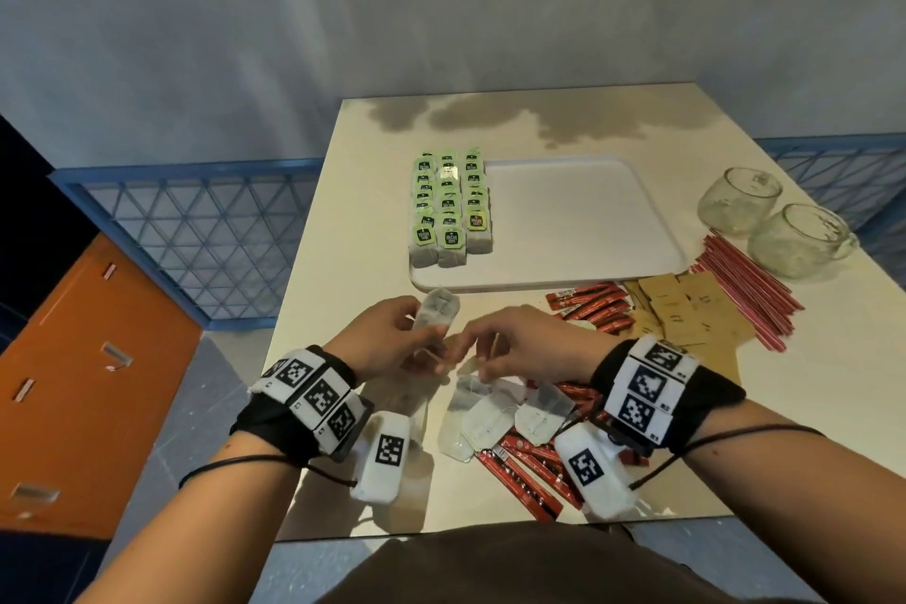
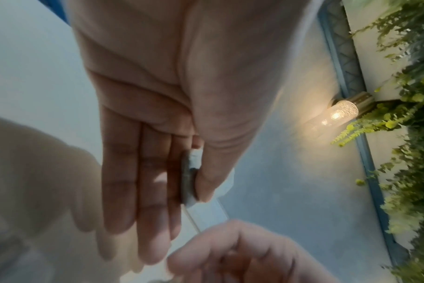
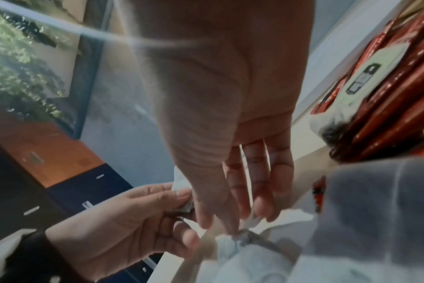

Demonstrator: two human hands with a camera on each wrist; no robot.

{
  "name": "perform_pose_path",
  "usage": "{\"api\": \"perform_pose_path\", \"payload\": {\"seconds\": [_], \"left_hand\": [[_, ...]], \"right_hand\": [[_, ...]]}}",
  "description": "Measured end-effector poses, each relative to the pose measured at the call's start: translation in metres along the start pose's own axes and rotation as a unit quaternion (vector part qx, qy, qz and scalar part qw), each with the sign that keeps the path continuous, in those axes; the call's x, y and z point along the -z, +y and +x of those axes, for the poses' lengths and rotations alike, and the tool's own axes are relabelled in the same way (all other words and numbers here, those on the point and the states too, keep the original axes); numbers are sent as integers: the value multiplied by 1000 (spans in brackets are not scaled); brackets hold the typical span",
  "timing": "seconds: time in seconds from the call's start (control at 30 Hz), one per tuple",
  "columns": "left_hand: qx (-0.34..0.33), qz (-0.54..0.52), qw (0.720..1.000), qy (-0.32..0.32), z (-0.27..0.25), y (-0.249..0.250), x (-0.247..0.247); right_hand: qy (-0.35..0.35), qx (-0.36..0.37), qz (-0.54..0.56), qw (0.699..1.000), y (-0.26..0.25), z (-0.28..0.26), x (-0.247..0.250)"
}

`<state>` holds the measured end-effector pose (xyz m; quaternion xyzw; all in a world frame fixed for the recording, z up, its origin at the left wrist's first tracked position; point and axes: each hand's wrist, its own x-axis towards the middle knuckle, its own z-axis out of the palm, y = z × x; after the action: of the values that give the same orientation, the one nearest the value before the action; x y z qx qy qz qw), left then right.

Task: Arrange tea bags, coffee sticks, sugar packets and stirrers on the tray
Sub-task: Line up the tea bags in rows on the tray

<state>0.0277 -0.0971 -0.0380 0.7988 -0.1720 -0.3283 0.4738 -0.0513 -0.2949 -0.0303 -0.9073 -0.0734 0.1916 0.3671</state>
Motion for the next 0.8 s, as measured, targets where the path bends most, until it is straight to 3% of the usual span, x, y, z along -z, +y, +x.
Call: {"api": "perform_pose_path", "payload": {"seconds": [0.1,0.23,0.33,0.47,0.57,0.7,0.8], "left_hand": [[9,-23,999,29,-4,-5,4],[36,-18,995,95,-7,-5,5],[47,-143,983,102,-13,0,4],[63,-248,961,106,-17,1,1],[82,-263,954,118,-15,1,-1],[84,-286,946,126,-14,8,-6],[84,-298,942,132,-12,8,-5]], "right_hand": [[-25,10,-70,997,-6,5,-8],[31,-18,-103,994,-2,15,-10],[58,-51,-71,994,2,20,-1],[133,-74,17,988,2,26,15],[189,-57,195,961,-9,32,21],[181,-31,346,920,-32,39,18],[160,-26,360,919,-41,44,12]]}}
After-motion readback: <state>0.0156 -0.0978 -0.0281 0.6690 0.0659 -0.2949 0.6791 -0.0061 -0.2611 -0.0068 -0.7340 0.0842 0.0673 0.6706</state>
